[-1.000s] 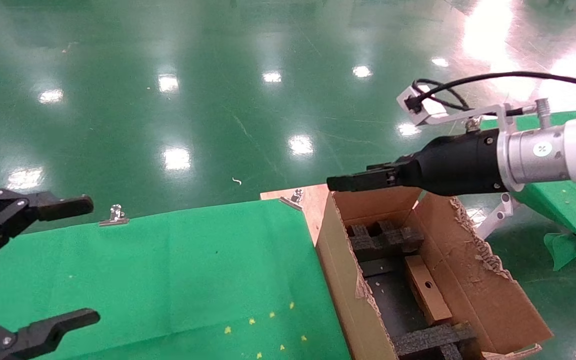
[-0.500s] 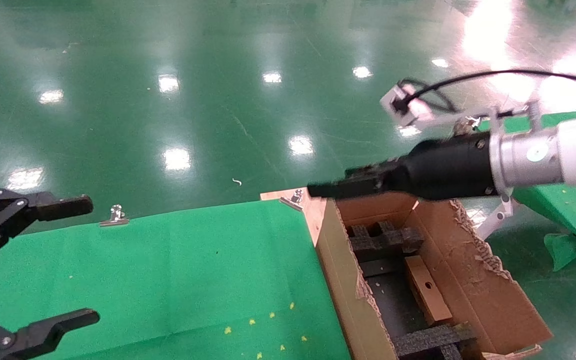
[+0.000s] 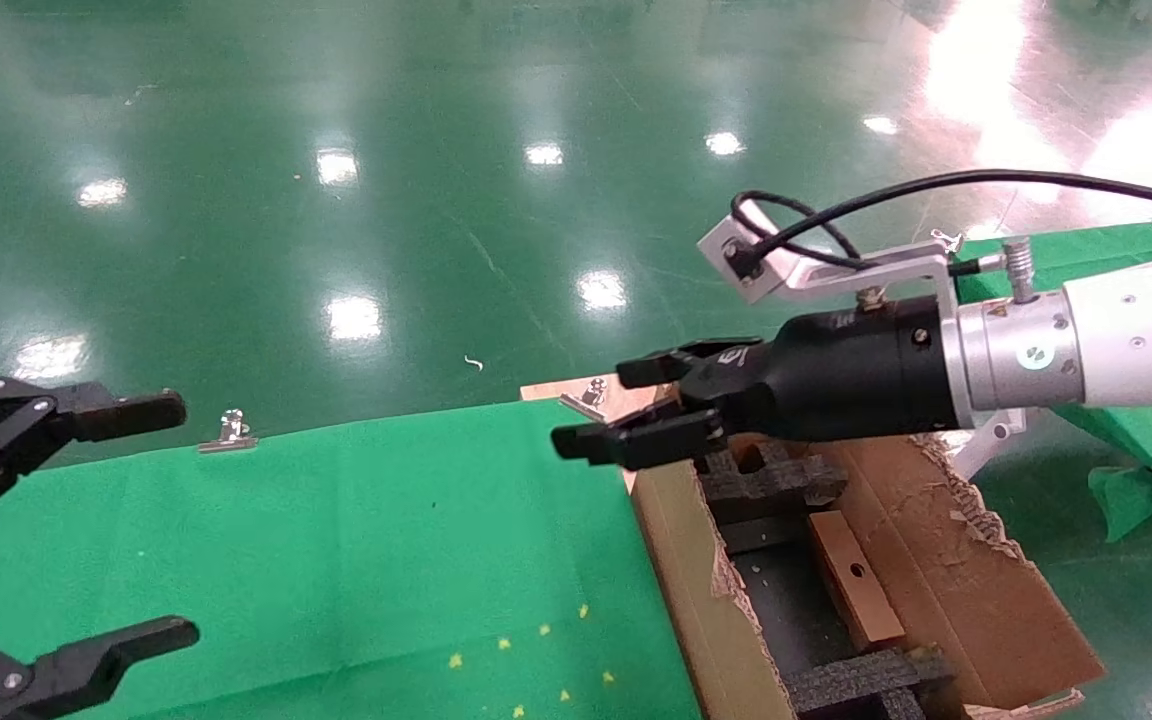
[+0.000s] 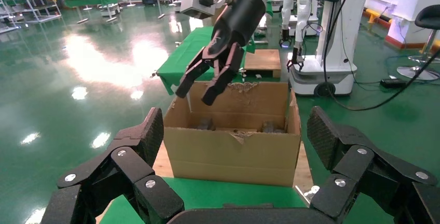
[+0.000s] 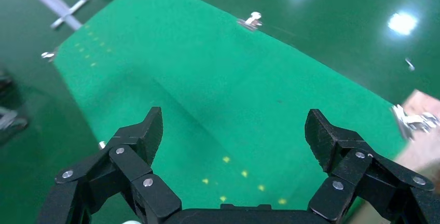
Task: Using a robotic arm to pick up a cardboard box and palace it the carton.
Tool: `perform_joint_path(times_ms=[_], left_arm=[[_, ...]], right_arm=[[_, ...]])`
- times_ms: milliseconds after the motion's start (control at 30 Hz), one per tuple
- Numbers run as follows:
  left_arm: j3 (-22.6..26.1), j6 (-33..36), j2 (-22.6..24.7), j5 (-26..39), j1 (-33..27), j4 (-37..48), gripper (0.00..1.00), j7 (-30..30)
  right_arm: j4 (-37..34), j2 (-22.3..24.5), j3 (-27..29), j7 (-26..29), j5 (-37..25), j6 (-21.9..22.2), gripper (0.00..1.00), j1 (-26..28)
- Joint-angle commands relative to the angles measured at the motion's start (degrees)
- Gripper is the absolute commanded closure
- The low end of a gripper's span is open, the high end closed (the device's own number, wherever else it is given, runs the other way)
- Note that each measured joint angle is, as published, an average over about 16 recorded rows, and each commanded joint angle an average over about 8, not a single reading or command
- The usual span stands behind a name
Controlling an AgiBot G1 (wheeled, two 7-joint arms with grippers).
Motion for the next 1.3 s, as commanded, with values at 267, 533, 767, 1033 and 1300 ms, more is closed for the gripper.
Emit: perform_joint_path(times_ms=[267,533,767,1033,1300], left_arm=[[0.0,0.0,0.0,0.0,0.0,0.0,0.0,0.0],[0.0,0.0,0.0,0.0,0.0,0.0,0.0,0.0],[0.1,0.0,0.0,0.0,0.0,0.0,0.0,0.0],[0.1,0.0,0.0,-0.1,0.0,0.0,0.0,0.0],[0.1,-0.1,0.0,-0.1,0.0,0.0,0.0,0.1]], right_arm=[[-0.5,-1.8,9.0,-9.8,4.2,-4.5,0.0,-6.9],[-0.9,-3.4,17.1,-18.5,8.0,-8.4,0.0,-13.1],[-1.3,-4.8,24.1,-26.0,11.3,-11.9,0.0,-18.5],[-1.7,-6.4,32.2,-34.8,15.1,-15.9,0.0,-24.8],[-2.1,-7.8,39.1,-42.2,18.4,-19.3,0.0,-30.1]])
